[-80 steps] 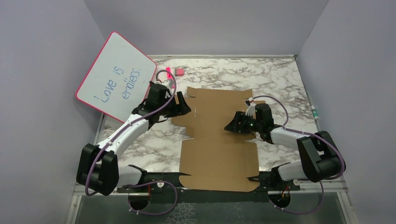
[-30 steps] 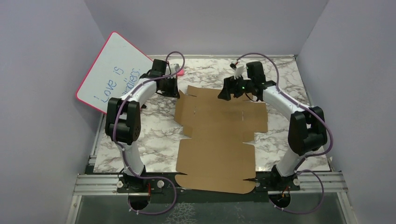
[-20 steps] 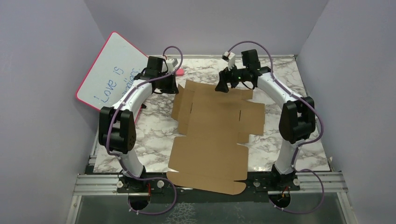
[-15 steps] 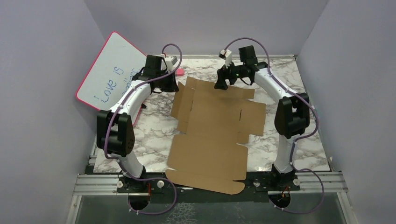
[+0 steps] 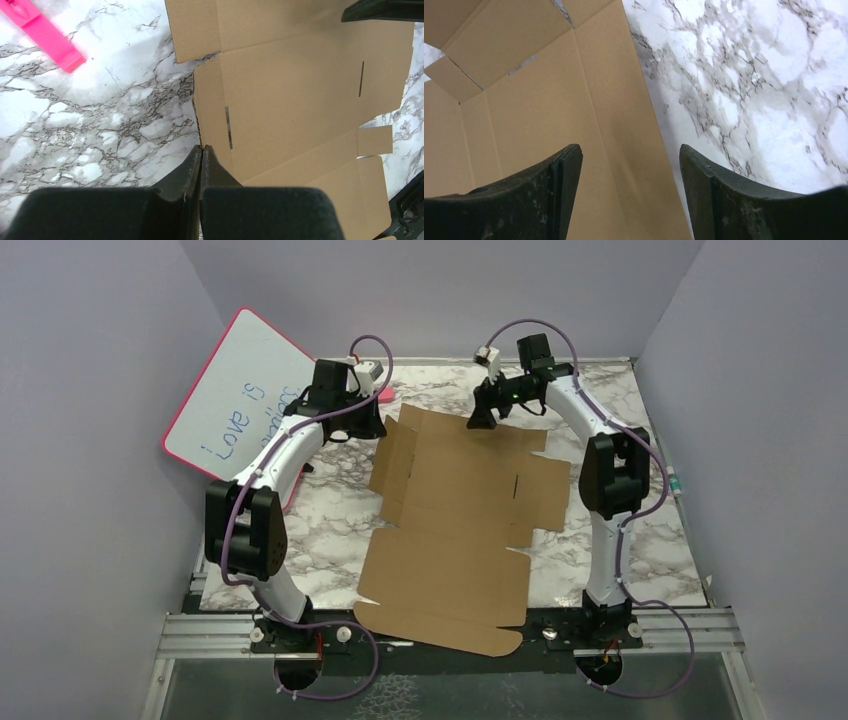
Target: Fold the paper box
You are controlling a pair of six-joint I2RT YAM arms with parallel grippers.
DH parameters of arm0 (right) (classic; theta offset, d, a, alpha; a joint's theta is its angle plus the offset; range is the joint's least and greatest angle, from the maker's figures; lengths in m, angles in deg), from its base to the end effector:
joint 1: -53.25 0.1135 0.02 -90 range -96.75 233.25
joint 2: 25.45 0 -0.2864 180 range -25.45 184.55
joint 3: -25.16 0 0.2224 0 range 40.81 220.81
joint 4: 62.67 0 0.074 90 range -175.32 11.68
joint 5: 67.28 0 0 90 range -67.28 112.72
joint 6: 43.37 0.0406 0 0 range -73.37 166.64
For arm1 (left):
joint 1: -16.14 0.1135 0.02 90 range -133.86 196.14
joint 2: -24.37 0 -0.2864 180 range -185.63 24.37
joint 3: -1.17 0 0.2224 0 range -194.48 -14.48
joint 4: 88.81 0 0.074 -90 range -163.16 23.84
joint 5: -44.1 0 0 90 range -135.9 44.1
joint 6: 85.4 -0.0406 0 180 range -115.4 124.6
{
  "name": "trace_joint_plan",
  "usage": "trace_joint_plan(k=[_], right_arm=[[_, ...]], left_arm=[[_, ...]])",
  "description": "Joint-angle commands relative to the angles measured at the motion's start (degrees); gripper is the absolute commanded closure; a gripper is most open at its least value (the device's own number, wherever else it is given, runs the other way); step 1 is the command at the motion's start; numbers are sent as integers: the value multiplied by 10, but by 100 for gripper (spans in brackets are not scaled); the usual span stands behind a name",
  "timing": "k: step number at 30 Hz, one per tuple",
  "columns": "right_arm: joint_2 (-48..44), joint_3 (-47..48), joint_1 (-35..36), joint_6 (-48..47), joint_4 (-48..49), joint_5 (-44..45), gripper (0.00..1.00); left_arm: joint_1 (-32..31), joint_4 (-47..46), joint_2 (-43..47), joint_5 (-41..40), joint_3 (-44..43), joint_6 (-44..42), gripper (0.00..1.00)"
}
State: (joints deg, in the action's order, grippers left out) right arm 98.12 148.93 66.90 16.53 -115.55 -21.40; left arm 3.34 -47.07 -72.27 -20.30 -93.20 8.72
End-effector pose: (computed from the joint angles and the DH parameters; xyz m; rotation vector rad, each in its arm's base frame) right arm 0.4435 0.1368 0.2709 -1.1394 2.0001 0.8045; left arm 0.3422 -0.0957 0.3123 0.4001 2.3051 -0.6687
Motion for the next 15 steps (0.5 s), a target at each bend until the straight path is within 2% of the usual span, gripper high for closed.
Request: trace_joint_plan(k=[1,7,10,13,15], right_arm=[[32,36,5,-6,-15,-61,25],[55,44,5,-19,-9,-98,24],[76,60,5,-33,-36,-111,26],[88,74,5,-51,-74,-127,32],[85,74,6,-62,-90,-130,41]], left_arm=[[-6,-16,39,10,10,-15,100],[-8,-16,46,15,14,-18,100],[-9,-17,54,13,15,-20,100],[-9,-17,59,8,18,-21,100],[-9,-17,56,3,20,-22,100]])
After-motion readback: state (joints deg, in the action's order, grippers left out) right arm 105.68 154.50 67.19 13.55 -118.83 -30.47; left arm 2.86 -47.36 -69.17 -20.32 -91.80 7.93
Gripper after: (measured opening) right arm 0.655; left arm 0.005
